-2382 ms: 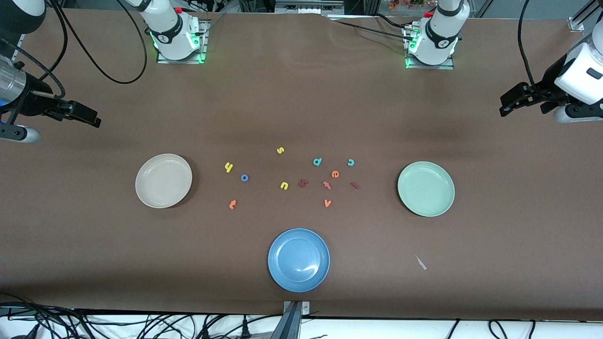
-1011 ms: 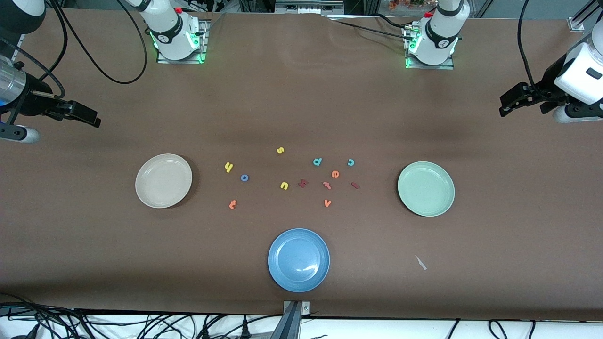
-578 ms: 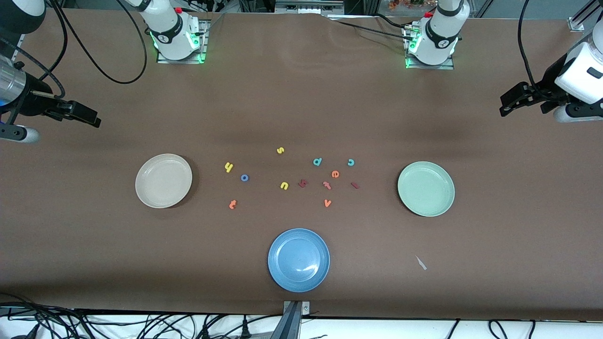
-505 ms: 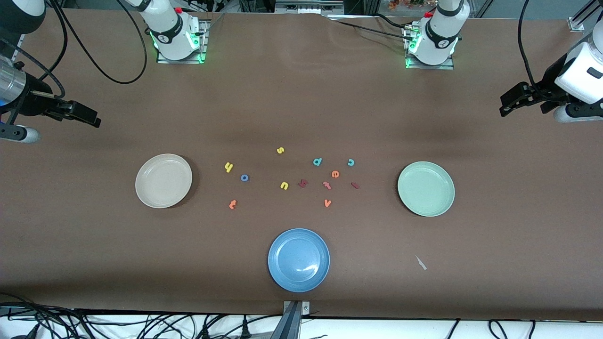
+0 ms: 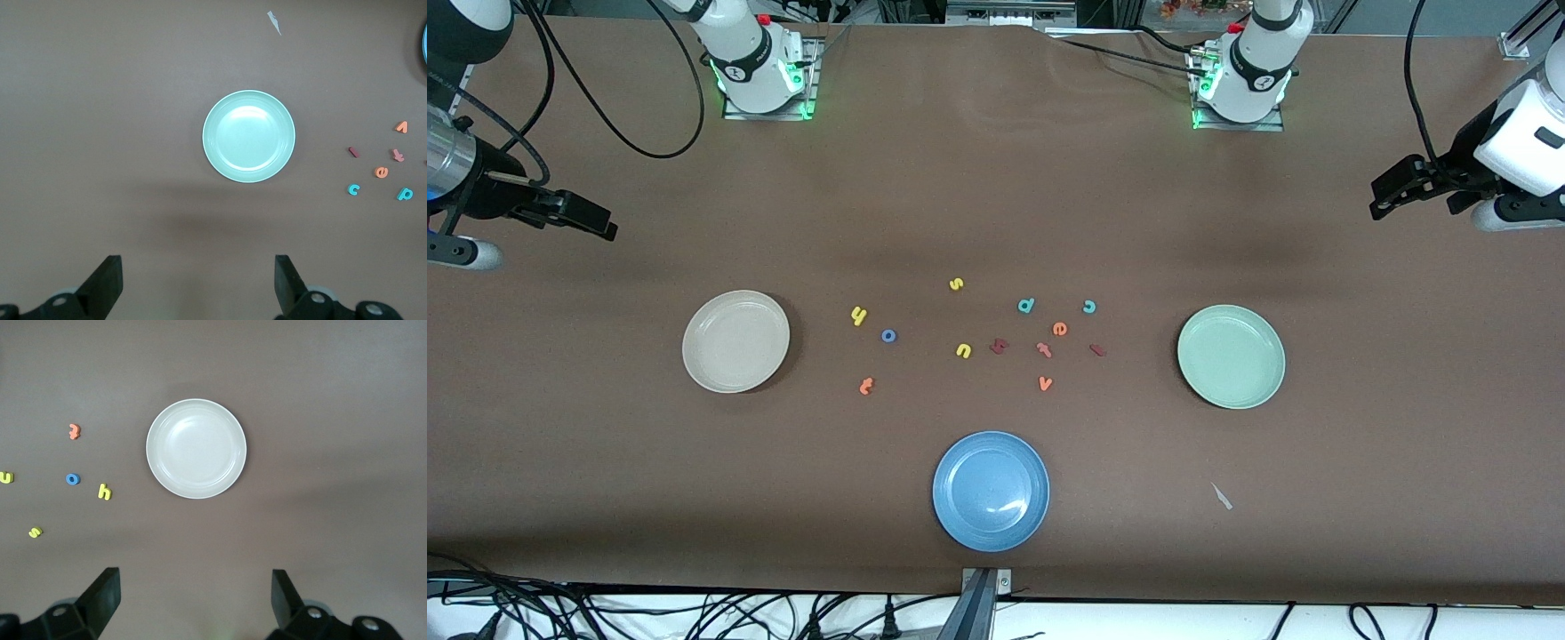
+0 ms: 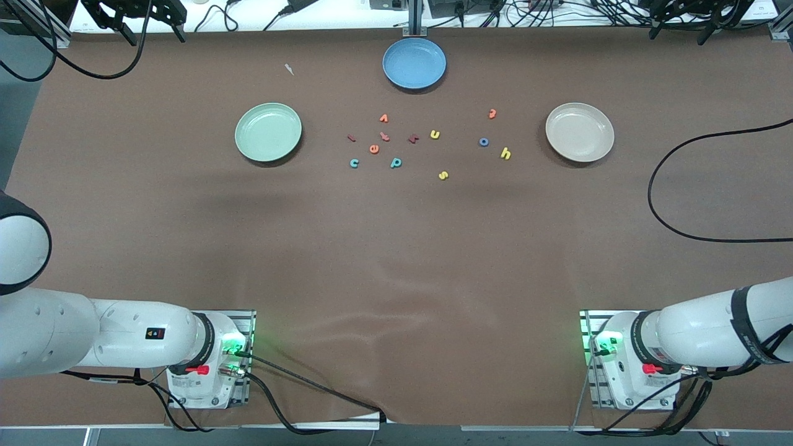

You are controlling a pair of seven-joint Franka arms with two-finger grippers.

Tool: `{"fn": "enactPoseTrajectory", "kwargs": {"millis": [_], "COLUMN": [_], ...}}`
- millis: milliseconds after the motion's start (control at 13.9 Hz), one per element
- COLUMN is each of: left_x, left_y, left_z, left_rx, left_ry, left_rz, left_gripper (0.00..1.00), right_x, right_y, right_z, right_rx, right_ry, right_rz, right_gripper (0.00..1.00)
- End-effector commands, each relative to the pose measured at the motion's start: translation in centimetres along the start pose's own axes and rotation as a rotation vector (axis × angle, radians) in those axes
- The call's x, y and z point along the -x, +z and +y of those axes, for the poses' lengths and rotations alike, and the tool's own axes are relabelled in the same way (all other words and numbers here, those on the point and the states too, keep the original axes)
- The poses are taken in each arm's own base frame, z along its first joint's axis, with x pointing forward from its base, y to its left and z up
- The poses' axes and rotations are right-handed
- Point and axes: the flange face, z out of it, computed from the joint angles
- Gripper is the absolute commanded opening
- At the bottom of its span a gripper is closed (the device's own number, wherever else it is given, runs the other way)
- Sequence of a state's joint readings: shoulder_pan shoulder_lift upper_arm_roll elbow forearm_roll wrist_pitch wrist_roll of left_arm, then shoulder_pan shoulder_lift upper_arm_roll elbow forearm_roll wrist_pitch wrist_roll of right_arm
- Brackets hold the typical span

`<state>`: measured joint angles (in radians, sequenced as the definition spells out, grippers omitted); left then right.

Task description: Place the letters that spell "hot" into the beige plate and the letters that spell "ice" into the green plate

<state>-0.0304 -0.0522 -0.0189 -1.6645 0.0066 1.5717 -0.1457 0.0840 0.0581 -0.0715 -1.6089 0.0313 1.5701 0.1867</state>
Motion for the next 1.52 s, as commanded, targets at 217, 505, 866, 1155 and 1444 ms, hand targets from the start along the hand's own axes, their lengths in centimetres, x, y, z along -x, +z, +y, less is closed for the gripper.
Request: {"fn": "enactPoseTrajectory", "kwargs": {"millis": [217, 505, 866, 1155, 1444], "left_x": [-0.4, -0.3, -0.3, -0.3, -0.4], "left_y": [-0.6, -0.6, -0.6, -0.3, 1.1], "left_z": [-0.4, -0.2, 0.3, 0.4, 0.6], "left_rx": [0.022, 0.022, 0.022, 0.022, 0.013], "left_ry": [-0.008, -0.009, -0.001, 0.008, 0.016], "left_rz": [-0.007, -0.007, -0.006, -0.013, -0.077], "left_gripper": [1.0, 1.0, 1.0, 1.0, 1.0], "right_x": [0.0, -1.0, -2.4, -2.2, -1.3], "right_y": [-0.4, 1.2, 4.9, 7.0, 11.5], "right_z": [0.2, 0.2, -1.5, -8.8, -14.9], "right_rx": [-0.006, 0.011, 0.028, 0.033, -0.004], "right_ry": [-0.004, -0.005, -0.021, 0.087, 0.236], "right_rz": [-0.001, -0.024, -0.088, -0.055, -0.032], "right_gripper": [1.0, 1.0, 1.0, 1.0, 1.0]}}
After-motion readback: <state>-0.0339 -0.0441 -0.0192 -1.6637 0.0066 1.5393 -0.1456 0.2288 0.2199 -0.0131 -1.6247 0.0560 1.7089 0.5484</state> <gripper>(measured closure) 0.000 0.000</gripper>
